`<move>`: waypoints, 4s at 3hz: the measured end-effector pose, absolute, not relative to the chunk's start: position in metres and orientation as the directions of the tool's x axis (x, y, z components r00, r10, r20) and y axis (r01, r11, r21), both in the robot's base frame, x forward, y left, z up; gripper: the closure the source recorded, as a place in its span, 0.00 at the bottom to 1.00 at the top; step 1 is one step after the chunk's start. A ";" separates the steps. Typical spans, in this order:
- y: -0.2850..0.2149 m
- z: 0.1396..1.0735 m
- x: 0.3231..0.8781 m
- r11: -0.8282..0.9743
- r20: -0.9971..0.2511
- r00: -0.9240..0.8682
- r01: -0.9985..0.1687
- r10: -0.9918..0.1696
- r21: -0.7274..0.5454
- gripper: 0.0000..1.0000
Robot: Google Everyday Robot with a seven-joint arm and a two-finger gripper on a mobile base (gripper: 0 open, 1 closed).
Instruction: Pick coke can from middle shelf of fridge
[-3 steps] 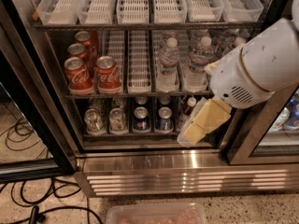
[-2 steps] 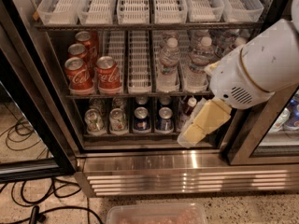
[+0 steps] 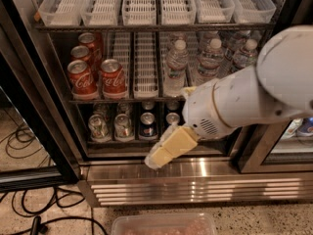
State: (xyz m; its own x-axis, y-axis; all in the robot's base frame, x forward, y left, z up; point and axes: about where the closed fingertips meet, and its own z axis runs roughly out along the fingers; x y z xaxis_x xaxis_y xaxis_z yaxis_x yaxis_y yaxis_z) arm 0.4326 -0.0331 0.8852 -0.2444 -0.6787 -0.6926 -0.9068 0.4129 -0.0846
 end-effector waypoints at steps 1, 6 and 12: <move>0.010 0.855 0.438 0.414 -0.762 -0.214 -0.907 -0.611 -0.077 0.00; 0.084 0.823 0.516 0.525 -0.899 -0.059 -0.827 -0.434 -0.200 0.00; 0.092 0.841 0.619 0.861 -0.966 0.040 -0.444 -0.257 -0.247 0.22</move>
Offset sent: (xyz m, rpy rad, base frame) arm 0.0768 0.0952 -0.0569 0.2361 -0.2576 -0.0831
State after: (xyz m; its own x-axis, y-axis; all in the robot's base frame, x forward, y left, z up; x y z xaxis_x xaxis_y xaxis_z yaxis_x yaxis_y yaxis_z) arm 0.6191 0.0916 0.8410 0.0401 -0.2568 -0.9656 -0.4445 0.8610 -0.2474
